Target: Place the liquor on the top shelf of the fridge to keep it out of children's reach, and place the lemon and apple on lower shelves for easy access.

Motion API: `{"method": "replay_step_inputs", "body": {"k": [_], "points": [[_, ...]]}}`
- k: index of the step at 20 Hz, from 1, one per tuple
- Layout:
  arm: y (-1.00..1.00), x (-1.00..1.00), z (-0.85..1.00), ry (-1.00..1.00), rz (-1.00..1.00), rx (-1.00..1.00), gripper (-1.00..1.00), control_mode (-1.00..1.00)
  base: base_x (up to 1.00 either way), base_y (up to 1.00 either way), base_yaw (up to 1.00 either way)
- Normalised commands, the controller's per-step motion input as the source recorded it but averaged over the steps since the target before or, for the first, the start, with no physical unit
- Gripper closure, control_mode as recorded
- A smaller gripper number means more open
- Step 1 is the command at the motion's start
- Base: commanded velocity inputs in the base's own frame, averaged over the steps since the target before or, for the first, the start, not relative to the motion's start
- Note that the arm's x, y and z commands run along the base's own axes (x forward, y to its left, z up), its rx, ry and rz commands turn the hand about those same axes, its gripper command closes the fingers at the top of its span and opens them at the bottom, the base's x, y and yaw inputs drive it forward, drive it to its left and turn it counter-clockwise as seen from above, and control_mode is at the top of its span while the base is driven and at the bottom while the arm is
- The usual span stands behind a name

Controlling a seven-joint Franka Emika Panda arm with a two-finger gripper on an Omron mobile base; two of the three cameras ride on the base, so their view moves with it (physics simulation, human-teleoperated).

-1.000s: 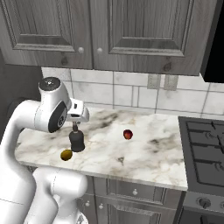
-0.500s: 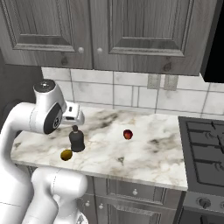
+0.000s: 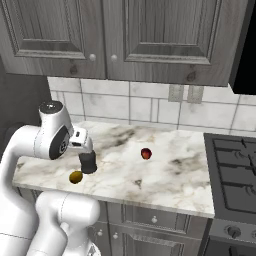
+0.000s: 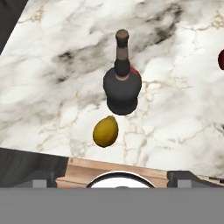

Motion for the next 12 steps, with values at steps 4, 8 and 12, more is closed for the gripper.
{"method": "replay_step_inputs", "body": {"k": [4, 8, 12], "points": [[0.16, 0.00, -0.47, 0.11, -0.08, 0.00, -1.00, -1.00, 0.00, 0.00, 0.00], [0.12, 0.00, -0.41, 0.12, -0.09, 0.00, -1.00, -1.00, 0.00, 0.00, 0.00], [0.09, 0.00, -0.40, 0.08, -0.10, 0.00, -1.00, -1.00, 0.00, 0.00, 0.00]]}}
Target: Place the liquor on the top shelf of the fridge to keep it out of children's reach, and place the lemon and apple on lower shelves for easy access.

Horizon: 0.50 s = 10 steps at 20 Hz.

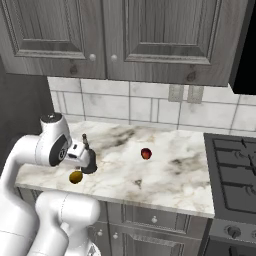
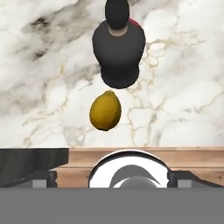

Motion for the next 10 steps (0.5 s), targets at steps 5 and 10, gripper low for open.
{"method": "replay_step_inputs", "body": {"k": [5, 10], "points": [[0.04, 0.11, -0.37, 0.06, -0.12, 0.00, -1.00, -1.00, 0.00, 0.00, 0.00], [0.11, 0.25, -0.48, 0.04, -0.15, 0.00, -1.00, -1.00, 0.00, 0.00, 0.00]]}}
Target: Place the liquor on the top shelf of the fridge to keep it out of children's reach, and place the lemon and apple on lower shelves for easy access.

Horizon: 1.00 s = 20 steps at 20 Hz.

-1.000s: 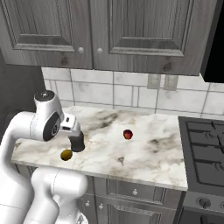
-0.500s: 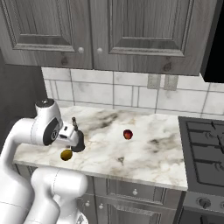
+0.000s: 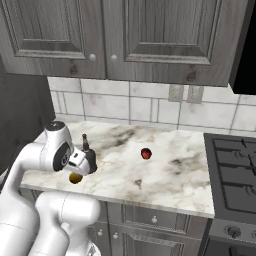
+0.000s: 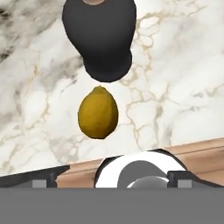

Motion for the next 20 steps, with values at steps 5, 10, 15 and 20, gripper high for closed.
{"method": "replay_step_inputs", "body": {"k": [5, 10, 15, 20], "points": [[0.15, 0.29, -0.39, 0.01, -0.14, 0.00, -1.00, -1.00, 0.00, 0.00, 0.00], [0.11, 0.21, -0.22, 0.00, -0.06, 0.00, -1.00, -1.00, 0.00, 0.00, 0.00], [0.00, 0.09, -0.21, 0.01, -0.02, 0.00, -1.00, -1.00, 0.00, 0.00, 0.00], [0.00, 0.04, -0.23, 0.01, 0.00, 0.00, -1.00, -1.00, 0.00, 0.00, 0.00]]}}
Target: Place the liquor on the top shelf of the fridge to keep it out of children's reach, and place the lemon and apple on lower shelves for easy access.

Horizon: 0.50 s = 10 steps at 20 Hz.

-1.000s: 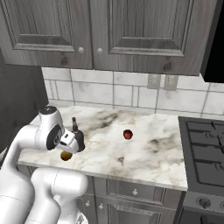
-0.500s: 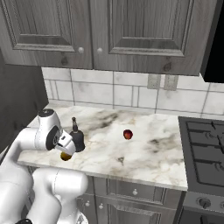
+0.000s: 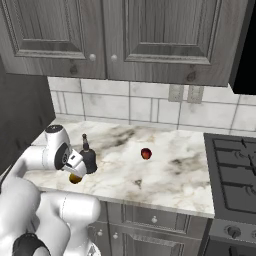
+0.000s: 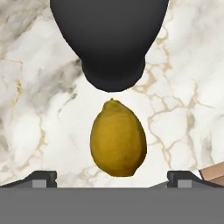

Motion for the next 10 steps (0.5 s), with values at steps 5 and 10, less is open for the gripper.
{"method": "replay_step_inputs", "body": {"k": [5, 10], "points": [[-0.04, 0.02, -0.29, 0.00, 0.00, 0.00, -1.00, -1.00, 0.00, 0.00, 0.00], [-0.10, 0.04, -0.30, 0.00, 0.00, 0.00, -1.00, -1.00, 0.00, 0.00, 0.00]]}}
